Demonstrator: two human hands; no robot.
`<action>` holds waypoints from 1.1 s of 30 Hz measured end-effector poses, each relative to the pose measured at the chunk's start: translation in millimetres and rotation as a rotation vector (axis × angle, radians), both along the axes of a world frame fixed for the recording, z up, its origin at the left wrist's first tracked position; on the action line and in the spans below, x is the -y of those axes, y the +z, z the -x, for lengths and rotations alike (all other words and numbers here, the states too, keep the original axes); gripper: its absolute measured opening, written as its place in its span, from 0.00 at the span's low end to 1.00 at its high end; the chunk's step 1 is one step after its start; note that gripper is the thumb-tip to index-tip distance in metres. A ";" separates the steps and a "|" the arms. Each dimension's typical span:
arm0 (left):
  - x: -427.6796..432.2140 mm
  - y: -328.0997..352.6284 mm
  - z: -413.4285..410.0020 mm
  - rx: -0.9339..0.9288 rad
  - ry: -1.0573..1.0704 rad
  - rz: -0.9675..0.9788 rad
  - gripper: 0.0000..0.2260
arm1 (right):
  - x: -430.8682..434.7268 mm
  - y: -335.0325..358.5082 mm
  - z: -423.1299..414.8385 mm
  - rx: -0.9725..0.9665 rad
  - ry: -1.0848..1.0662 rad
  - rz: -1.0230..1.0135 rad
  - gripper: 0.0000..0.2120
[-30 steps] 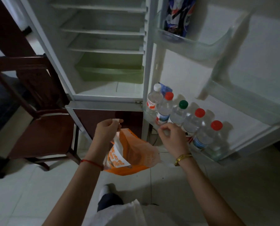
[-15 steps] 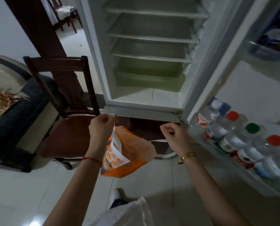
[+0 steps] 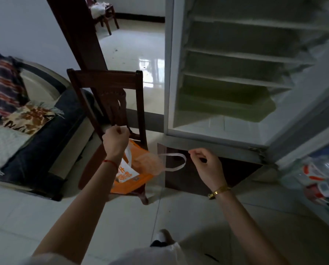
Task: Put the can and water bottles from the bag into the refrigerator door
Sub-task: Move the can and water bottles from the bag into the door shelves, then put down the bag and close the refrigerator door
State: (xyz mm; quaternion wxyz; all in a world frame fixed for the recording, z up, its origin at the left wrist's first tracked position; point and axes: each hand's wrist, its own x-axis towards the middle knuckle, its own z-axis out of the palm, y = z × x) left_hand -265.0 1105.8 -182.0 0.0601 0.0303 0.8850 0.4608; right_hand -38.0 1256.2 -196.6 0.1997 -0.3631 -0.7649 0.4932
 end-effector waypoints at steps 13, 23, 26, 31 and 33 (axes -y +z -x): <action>17.5 -54.1 114.3 0.225 -0.103 0.126 0.08 | -2.4 -8.8 51.6 0.082 -0.008 0.044 0.06; 5.0 -48.1 100.9 0.084 -0.180 0.005 0.19 | -5.2 -9.9 70.0 0.072 -0.021 0.022 0.08; 2.7 -41.7 89.3 0.037 -0.212 -0.089 0.17 | -4.2 -6.3 68.5 0.057 -0.015 0.021 0.08; -3.3 -25.0 57.4 -0.047 -0.325 -0.193 0.15 | -3.7 0.1 53.9 0.038 -0.059 0.014 0.07; -8.5 -16.1 40.6 -0.084 -0.389 -0.217 0.15 | -4.5 5.0 43.9 0.027 -0.090 0.002 0.08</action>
